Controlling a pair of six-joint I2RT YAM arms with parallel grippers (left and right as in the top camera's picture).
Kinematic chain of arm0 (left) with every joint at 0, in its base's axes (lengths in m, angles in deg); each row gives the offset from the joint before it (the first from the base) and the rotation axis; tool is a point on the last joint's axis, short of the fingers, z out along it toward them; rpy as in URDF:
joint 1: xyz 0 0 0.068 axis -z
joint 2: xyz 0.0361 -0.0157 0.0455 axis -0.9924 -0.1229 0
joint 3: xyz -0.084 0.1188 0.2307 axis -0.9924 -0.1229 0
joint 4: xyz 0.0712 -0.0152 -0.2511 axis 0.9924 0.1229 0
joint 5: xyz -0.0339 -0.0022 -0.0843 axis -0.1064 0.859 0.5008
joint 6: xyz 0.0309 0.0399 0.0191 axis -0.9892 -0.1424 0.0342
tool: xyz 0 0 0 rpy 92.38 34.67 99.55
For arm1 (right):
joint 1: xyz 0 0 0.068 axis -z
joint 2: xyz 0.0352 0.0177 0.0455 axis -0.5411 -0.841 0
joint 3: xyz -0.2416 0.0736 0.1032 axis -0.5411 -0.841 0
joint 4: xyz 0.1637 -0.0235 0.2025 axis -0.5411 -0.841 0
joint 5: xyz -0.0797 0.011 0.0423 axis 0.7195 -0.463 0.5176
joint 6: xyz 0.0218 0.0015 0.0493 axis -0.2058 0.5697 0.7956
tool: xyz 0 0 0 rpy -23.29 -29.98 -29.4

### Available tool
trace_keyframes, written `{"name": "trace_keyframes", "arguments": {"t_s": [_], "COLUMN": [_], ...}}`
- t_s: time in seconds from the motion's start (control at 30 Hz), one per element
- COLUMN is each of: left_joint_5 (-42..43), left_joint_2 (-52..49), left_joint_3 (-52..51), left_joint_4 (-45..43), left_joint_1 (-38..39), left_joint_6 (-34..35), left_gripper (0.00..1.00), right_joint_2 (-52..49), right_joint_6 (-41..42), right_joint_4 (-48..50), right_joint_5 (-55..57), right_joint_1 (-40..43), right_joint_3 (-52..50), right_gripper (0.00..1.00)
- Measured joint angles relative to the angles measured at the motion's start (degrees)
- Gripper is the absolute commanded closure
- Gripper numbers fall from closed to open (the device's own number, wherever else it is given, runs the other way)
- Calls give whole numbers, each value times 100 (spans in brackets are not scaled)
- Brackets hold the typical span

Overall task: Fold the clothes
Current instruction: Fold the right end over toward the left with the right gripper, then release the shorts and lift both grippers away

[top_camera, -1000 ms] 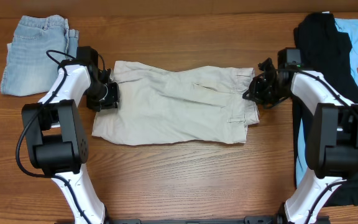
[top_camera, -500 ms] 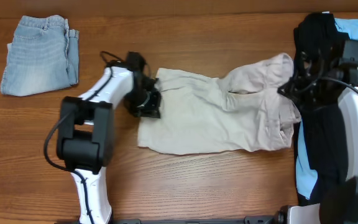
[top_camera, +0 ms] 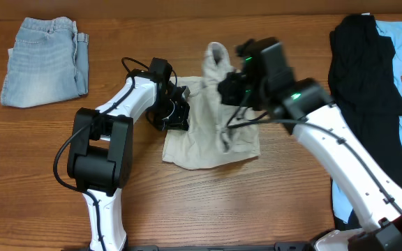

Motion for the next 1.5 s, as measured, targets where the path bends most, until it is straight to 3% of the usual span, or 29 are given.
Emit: {"name": "trace_keyframes", "arguments": {"t_s": [0.13, 0.3, 0.47, 0.7, 0.73, 0.8, 0.87, 1.1, 1.13, 1.23, 1.5], "left_joint_5": [-28, -603, -1340, -1880, -1917, -1937, -1941, -1987, -1985, -1954, -1272], "left_joint_2": [0, -122, -212, -212, -212, -212, -212, -212, -212, -212, -212], "left_joint_3": [15, 439, 1486, 2461, 2592, 2756, 2896, 2968, 2968, 2970, 2970], "left_joint_4": [109, 1539, 2833, 3333, 3351, 3311, 3191, 3117, 3119, 3156, 4242], "left_joint_1": [-13, -249, -658, -848, -892, -973, -1130, -1652, -1650, -1556, -1196], "left_joint_6": [70, 326, 417, 479, 527, 605, 627, 660, 660, 595, 11], "left_gripper": [96, 94, 71, 72, 71, 67, 62, 54, 53, 48, 43], "right_joint_2": [-57, -455, -848, -1054, -1152, -1292, -1414, -1445, -1379, -1032, -391], "right_joint_6": [476, 699, 754, 811, 817, 787, 660, 225, 186, 9, -466], "right_joint_4": [72, 98, 306, 597, 643, 748, 892, 671, 452, -50, -1362], "right_joint_5": [627, 953, 1012, 964, 901, 778, 586, -177, -223, -243, 83], "right_joint_1": [-527, -544, -551, -562, -581, -627, -726, -1025, -909, -437, 1071], "right_joint_3": [0, 0, 0, 4, 4, 4, 4, 48, 52, 63, 186], "right_gripper": [96, 96, 96, 96, 92, 63, 48, 43, 41, 16, 11]}}
